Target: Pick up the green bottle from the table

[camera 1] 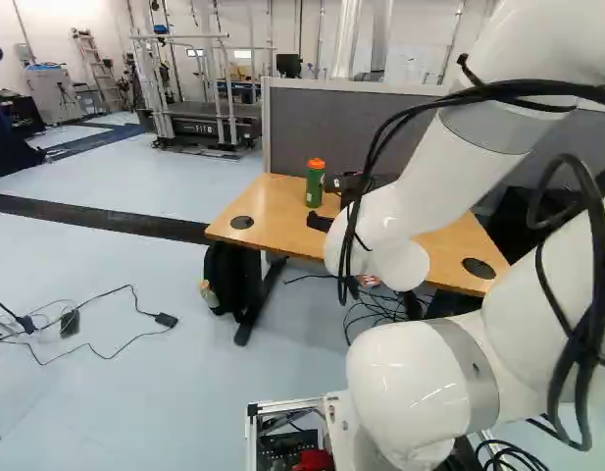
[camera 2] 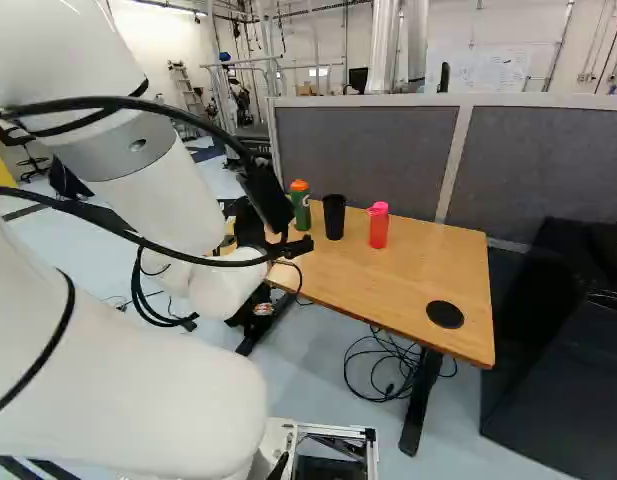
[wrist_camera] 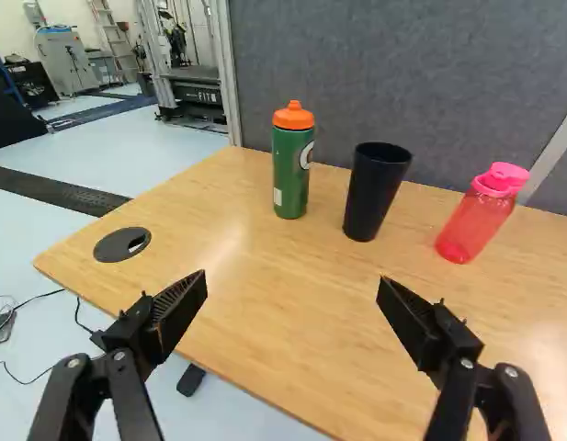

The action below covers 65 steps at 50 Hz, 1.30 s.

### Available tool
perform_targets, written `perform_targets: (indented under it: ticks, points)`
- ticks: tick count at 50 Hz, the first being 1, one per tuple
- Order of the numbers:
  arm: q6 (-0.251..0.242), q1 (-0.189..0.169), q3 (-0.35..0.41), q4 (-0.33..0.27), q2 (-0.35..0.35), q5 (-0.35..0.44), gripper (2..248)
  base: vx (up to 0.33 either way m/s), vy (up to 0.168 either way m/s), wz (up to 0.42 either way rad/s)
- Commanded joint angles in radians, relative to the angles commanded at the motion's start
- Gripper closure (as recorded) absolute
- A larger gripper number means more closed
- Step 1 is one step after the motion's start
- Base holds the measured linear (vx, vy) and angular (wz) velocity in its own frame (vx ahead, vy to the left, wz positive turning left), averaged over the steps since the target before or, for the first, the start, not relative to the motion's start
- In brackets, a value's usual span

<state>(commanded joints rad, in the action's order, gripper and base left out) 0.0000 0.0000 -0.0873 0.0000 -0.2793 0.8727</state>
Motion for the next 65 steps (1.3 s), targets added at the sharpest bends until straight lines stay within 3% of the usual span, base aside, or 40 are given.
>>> perform_targets:
  ticks: [25, 65]
  points:
    - [0.0, 0.017, -0.043, 0.0, 0.05, 0.0, 3, 0.043, 0.042, -0.004]
    - [0.0, 0.031, -0.252, 0.0, 0.273, 0.0, 3, 0.0, 0.0, 0.0]
